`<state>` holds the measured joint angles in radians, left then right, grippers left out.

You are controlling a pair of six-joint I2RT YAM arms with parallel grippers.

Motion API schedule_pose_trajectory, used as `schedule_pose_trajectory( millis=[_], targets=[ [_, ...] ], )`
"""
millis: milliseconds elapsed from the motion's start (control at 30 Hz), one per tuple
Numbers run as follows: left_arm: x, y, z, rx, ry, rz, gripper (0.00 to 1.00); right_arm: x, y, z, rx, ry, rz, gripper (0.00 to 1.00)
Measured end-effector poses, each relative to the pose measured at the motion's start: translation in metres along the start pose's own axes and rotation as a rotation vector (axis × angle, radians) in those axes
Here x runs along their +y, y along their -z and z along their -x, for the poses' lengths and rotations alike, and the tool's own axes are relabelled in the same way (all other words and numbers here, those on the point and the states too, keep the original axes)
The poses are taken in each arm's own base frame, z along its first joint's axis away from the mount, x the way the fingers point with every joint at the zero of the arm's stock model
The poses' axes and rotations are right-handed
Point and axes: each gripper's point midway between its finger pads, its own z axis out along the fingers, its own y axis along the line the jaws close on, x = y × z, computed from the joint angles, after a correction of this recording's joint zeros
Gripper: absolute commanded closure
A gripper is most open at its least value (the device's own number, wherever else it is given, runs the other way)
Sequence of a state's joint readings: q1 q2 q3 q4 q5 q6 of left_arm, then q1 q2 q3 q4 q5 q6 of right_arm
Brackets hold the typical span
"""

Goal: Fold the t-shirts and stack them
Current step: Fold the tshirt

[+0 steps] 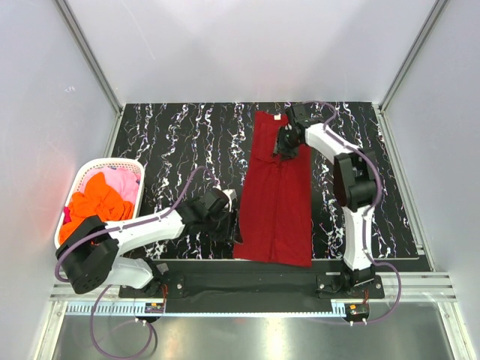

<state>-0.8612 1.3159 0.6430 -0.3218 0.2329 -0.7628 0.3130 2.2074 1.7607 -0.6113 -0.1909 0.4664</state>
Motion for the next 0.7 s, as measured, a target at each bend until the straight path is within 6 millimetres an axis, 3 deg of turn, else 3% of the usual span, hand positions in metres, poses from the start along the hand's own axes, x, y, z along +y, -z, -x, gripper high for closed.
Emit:
schedule_pose_trajectory(
  millis=[167, 233, 300, 500, 600, 700],
  targets=[
    [0.005, 0.002, 0.003, 0.002, -0.018, 0.0, 0.47, -0.007, 0.073, -0.019, -0.052, -0.058, -0.051, 0.5],
    [0.008, 0.002, 0.006, 0.0, -0.02, 0.001, 0.48, -0.014, 0.102, -0.039, -0.063, -0.1, -0.064, 0.51],
    [0.013, 0.003, 0.007, 0.003, -0.016, 0.009, 0.47, -0.028, 0.123, -0.072, -0.039, -0.153, -0.088, 0.53],
    [0.034, 0.002, -0.014, 0.04, -0.008, 0.044, 0.46, -0.089, 0.151, -0.198, 0.124, -0.319, -0.218, 0.54],
    [0.035, 0.001, -0.02, 0.057, -0.002, 0.03, 0.47, -0.104, 0.169, -0.237, 0.136, -0.386, -0.235, 0.54],
    [0.032, 0.0, -0.022, 0.06, 0.0, 0.009, 0.47, -0.11, 0.174, -0.261, 0.129, -0.443, -0.215, 0.5]
  ],
)
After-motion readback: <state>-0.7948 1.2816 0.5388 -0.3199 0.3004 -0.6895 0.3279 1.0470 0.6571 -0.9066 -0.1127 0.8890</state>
